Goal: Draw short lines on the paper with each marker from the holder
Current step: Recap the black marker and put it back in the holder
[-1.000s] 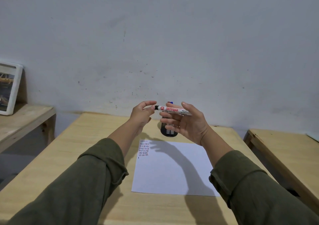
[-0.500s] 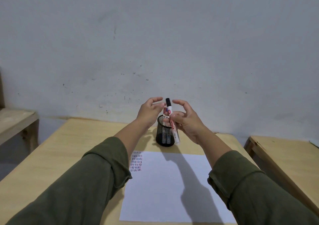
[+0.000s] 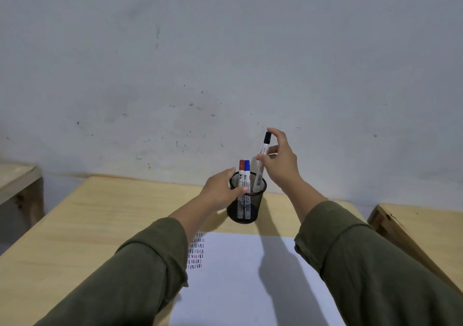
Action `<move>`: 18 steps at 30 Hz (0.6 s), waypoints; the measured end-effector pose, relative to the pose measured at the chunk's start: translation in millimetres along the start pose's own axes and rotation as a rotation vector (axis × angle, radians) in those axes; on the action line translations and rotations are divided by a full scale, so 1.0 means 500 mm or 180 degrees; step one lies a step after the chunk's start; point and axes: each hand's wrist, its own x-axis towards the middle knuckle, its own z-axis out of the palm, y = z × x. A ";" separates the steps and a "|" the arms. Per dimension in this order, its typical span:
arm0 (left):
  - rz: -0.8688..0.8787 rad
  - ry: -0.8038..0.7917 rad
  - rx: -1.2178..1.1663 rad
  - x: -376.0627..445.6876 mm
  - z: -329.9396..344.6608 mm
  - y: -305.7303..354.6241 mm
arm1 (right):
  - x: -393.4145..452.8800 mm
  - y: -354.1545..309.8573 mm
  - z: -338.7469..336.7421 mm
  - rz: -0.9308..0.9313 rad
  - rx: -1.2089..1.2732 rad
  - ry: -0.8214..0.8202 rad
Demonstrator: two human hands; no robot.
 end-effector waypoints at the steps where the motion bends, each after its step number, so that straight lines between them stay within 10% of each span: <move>1: 0.0007 -0.0015 0.0036 0.002 0.001 -0.002 | -0.001 0.006 0.006 -0.0046 -0.0100 -0.0035; 18: -0.0121 0.0039 0.0116 0.014 0.008 -0.016 | 0.003 0.071 0.046 -0.0037 -0.1222 -0.0461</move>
